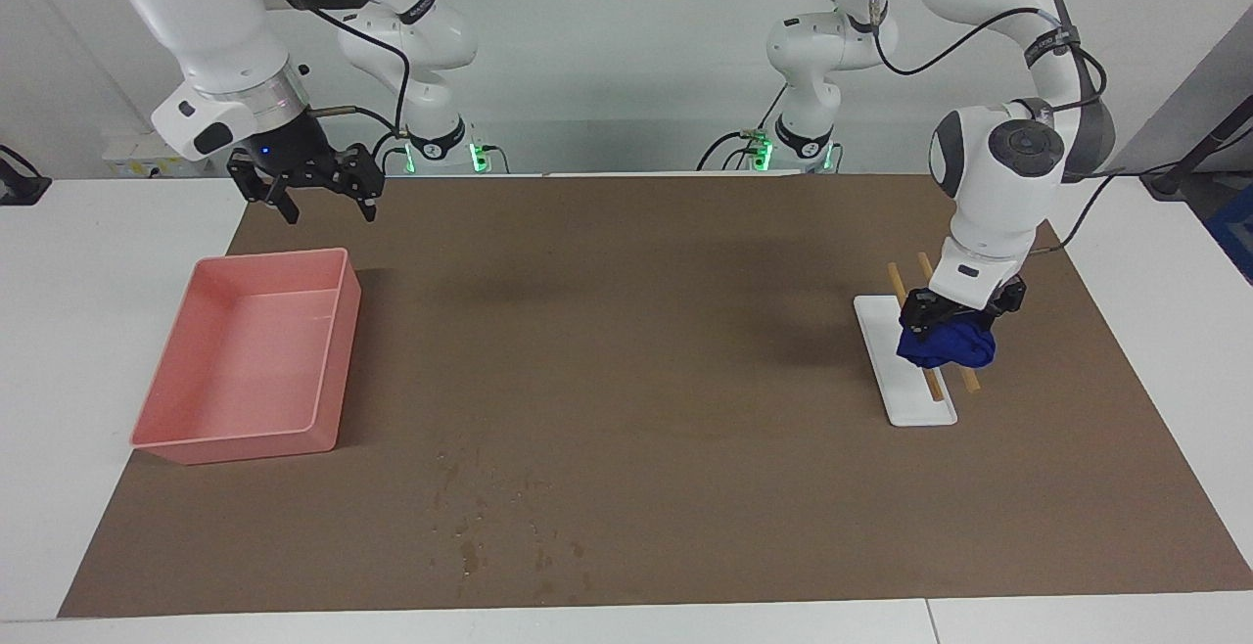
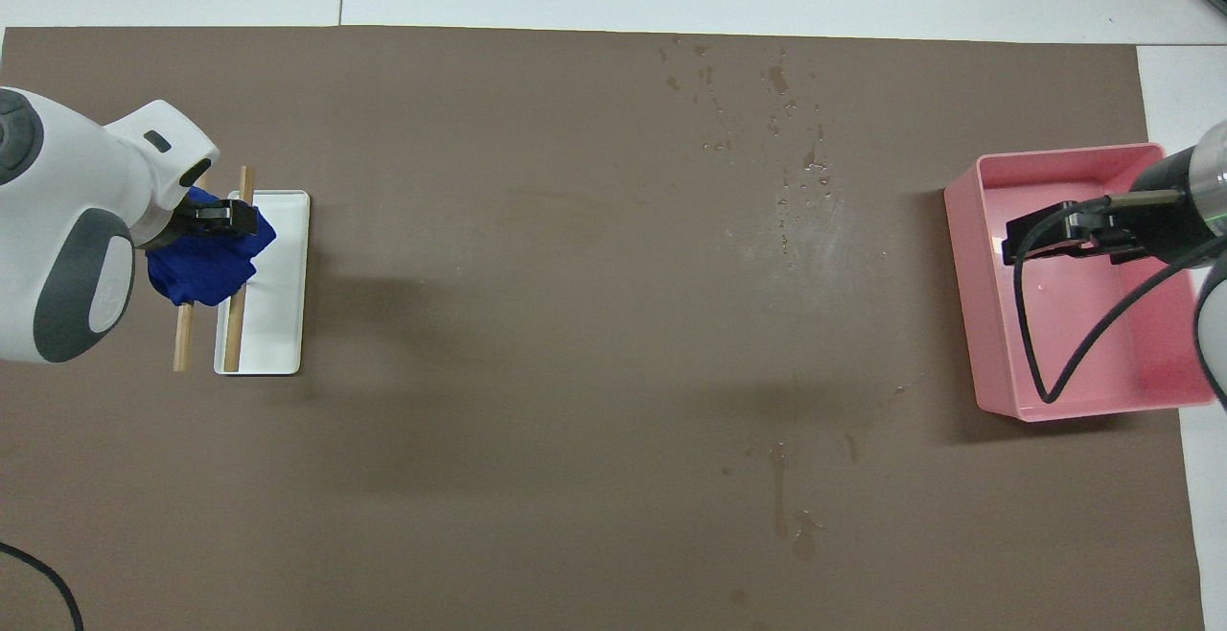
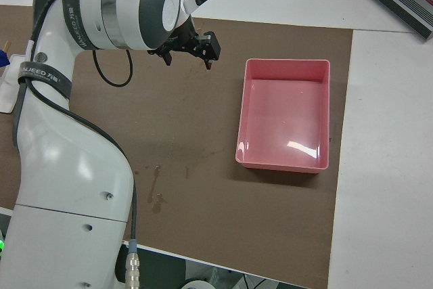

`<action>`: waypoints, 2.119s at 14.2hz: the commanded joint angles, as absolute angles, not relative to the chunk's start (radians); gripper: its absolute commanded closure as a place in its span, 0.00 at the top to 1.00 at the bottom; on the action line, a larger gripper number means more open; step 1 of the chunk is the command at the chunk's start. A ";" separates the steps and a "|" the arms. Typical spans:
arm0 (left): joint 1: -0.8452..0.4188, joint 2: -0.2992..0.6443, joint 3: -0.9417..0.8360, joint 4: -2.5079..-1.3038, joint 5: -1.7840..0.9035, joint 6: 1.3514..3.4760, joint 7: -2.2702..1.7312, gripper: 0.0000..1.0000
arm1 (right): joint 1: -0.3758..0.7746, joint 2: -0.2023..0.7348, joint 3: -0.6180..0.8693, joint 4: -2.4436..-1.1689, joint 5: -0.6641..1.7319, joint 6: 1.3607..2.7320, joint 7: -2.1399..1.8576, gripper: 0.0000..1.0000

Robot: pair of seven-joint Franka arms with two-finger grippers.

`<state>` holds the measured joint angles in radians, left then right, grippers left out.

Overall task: Wipe water with towel using both arms
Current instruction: 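Grasp the blue cloth on the white tray with the left gripper, then lift the cloth with the left gripper while the right gripper approaches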

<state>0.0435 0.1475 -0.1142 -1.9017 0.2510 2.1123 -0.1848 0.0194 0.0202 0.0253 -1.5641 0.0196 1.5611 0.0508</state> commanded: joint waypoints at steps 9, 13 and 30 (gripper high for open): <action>0.035 0.118 -0.115 -1.844 0.262 1.949 -0.291 0.00 | 0.015 -0.009 0.029 -1.601 0.035 1.563 0.060 1.00; 0.055 0.137 -0.109 -1.662 -0.019 1.749 -0.320 0.00 | 0.018 -0.014 0.031 -1.606 0.038 1.563 0.067 1.00; -0.198 0.054 -0.140 -1.693 -0.669 1.925 -1.586 0.00 | 0.212 -0.060 0.046 -1.750 0.504 1.925 1.022 1.00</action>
